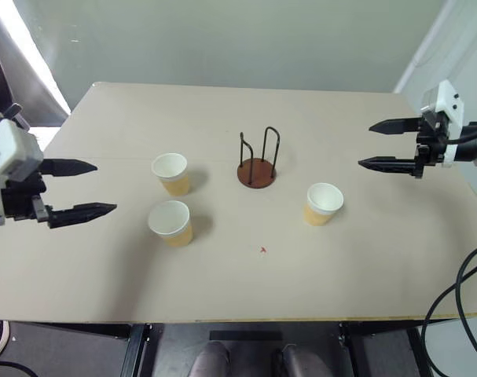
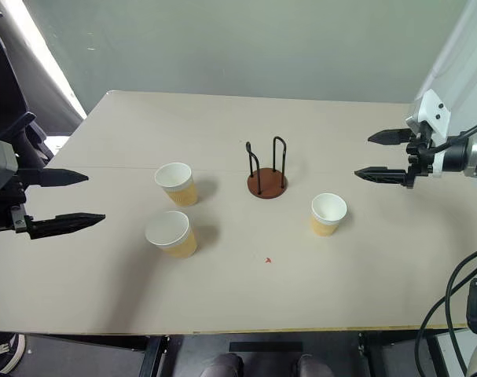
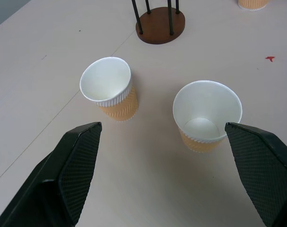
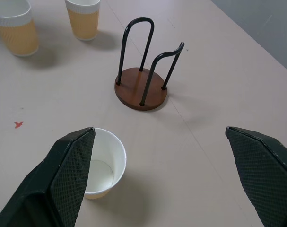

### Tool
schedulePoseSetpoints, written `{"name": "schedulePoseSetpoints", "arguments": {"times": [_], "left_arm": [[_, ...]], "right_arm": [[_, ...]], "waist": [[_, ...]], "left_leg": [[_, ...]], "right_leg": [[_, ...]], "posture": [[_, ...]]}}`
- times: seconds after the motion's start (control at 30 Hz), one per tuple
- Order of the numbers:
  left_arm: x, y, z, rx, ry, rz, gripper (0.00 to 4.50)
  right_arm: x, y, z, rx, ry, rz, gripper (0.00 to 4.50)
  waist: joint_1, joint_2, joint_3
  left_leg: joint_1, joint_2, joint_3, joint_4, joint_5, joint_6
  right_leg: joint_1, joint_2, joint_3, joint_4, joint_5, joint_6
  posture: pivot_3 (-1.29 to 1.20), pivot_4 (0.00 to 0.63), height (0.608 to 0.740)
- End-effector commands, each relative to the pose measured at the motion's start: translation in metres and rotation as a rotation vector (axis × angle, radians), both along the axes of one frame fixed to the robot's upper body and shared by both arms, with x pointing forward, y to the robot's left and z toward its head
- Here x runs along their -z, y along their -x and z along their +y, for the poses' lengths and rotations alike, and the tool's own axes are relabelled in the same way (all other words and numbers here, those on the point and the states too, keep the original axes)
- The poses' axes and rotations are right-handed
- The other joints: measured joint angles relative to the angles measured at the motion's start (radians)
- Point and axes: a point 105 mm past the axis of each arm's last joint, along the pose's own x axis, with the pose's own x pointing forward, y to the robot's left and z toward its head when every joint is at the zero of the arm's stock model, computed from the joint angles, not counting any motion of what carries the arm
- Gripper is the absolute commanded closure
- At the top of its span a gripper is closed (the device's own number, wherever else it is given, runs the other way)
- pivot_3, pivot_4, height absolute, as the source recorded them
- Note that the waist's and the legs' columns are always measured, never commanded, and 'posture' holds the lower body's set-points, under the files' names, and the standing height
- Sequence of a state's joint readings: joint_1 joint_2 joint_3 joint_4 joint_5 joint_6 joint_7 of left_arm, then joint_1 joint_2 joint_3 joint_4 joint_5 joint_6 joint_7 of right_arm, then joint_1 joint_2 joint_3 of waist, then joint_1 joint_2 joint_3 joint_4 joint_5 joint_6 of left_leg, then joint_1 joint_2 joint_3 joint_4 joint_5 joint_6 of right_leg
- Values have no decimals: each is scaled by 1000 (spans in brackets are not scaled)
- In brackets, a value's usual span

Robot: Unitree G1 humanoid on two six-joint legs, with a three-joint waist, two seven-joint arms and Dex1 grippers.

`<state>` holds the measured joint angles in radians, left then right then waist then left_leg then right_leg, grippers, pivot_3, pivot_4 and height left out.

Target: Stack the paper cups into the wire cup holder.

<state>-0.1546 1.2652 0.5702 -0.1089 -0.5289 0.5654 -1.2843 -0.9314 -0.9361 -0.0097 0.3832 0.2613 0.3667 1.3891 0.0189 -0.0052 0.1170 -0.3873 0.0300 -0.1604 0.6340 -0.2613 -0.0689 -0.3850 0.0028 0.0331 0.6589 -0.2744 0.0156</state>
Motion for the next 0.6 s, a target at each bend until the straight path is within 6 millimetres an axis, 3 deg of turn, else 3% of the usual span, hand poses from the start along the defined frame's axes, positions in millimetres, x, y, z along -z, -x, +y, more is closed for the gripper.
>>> {"name": "schedulePoseSetpoints", "arguments": {"times": [0.03, 0.2, 0.3, 0.43, 0.6], "left_arm": [[-10, 1, -3, 13, -10, -38, 39], [-11, 1, -3, 16, -9, -41, 39], [-9, 1, -7, 31, 1, -38, 39], [-3, -8, -24, 54, 16, -68, 39], [5, -11, -47, 102, 53, -68, 39]], "right_arm": [[-17, 1, -5, 21, 16, -71, 0], [-26, -1, -5, 21, -41, -79, 0], [-30, -3, 19, -49, -110, -69, 0], [-28, -29, 48, -1, -163, -121, 0], [-9, -50, 89, 40, -224, -35, 0]], "waist": [[0, 0, 0], [0, 0, 0], [-2, 0, 0], [-9, 0, 0], [-6, 0, 0]], "left_leg": [[0, 0, 0, 0, 0, 0], [0, 0, 0, 0, 0, 0], [0, 0, 0, -1, 0, 0], [4, 1, 2, -1, 0, 0], [2, 1, 1, -1, 0, -1]], "right_leg": [[0, 0, 0, 0, 0, 0], [0, 0, 0, 0, 0, 0], [0, 0, 0, 0, 0, 0], [0, 1, 2, 1, 0, 0], [-3, 1, 2, 3, 0, -1]], "posture": [[0, 150, 740], [0, 150, 740], [0, 150, 740], [0, 150, 740], [0, 150, 740]]}}
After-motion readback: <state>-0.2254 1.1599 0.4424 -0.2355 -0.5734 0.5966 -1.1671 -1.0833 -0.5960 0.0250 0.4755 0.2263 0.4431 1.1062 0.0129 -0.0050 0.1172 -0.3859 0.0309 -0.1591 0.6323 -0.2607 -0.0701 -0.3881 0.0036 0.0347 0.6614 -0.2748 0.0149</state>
